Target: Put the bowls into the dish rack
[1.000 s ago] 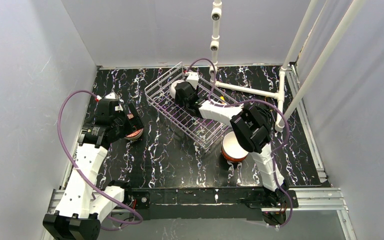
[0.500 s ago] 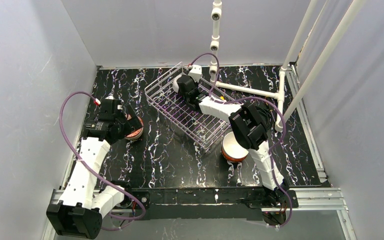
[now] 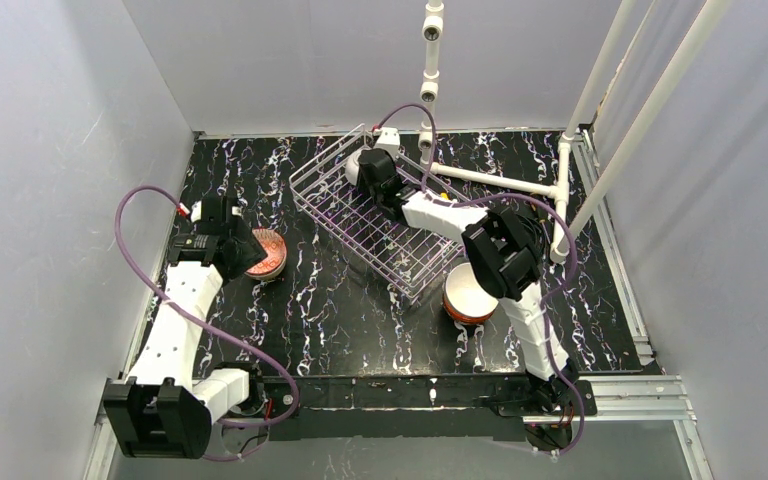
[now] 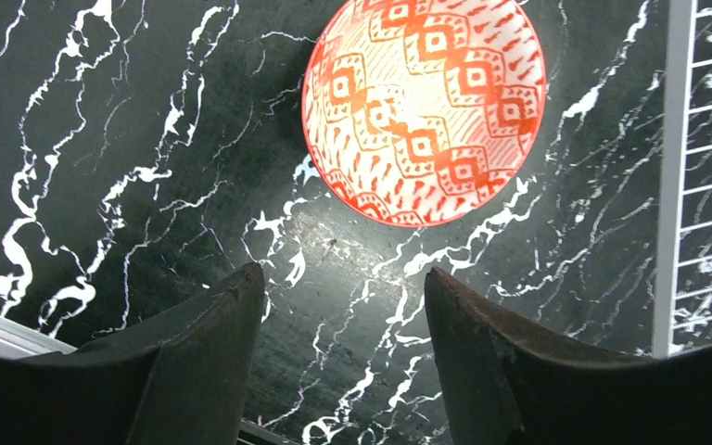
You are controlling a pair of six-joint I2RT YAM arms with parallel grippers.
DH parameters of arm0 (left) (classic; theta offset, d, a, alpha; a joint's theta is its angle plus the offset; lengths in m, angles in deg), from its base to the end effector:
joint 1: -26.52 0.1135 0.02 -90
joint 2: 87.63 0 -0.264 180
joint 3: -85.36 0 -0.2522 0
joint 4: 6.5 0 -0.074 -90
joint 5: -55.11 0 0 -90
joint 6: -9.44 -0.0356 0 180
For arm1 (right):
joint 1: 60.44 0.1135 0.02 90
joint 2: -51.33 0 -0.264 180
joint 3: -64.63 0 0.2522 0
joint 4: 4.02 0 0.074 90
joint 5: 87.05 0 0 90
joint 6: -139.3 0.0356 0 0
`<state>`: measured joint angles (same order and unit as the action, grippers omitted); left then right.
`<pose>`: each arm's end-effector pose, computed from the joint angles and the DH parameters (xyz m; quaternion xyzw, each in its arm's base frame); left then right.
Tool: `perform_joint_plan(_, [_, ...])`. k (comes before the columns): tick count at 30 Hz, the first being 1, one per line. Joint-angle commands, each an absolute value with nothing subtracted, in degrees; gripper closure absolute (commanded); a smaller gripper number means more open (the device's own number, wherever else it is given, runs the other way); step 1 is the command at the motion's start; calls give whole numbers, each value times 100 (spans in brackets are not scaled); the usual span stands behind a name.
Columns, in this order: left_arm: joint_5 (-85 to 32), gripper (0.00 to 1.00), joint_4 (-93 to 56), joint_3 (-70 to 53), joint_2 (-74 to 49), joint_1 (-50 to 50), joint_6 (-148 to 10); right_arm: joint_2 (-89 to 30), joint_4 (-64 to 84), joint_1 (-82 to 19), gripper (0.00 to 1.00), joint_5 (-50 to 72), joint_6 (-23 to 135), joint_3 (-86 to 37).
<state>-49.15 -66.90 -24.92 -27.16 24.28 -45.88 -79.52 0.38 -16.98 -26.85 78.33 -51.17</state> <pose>0.2070 0.0007 0.2992 -0.3010 0.8870 0.0065 0.3501 0.4006 0.3552 0.2128 0.0482 0.8013 0.1607 0.5742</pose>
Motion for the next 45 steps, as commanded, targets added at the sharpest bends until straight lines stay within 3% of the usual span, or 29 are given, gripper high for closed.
perform_joint_plan(1, [-5058,44,-6640,-2448,-2466,2547,-4725,-7044,277,-1777,62,-1523,7625,-5068])
perform_joint_plan(6, [-5232,48,-6504,-2482,-2271,2552,-4823,-6420,1203,-1849,57,-384,7517,-4882])
perform_joint_plan(18, [-5224,53,-6202,-2263,-1051,2643,-4444,-4848,1025,-1933,52,1236,7954,-3047])
perform_joint_plan(27, [-5325,78,-6279,-2141,-604,2819,-4251,-4495,888,-1995,51,1717,8041,-2718])
perform_joint_plan(32, [-5324,84,-6270,-2245,-718,2819,-4321,-4430,786,-2022,51,1812,8066,-2642])
perform_joint_plan(36, [-5310,99,-6330,-2125,-682,2823,-4406,-4333,710,-2029,50,1858,8123,-2536])
perform_joint_plan(45, [-4660,100,-6575,-1467,-948,2839,-4886,-4272,157,-2028,37,2728,7508,-2383])
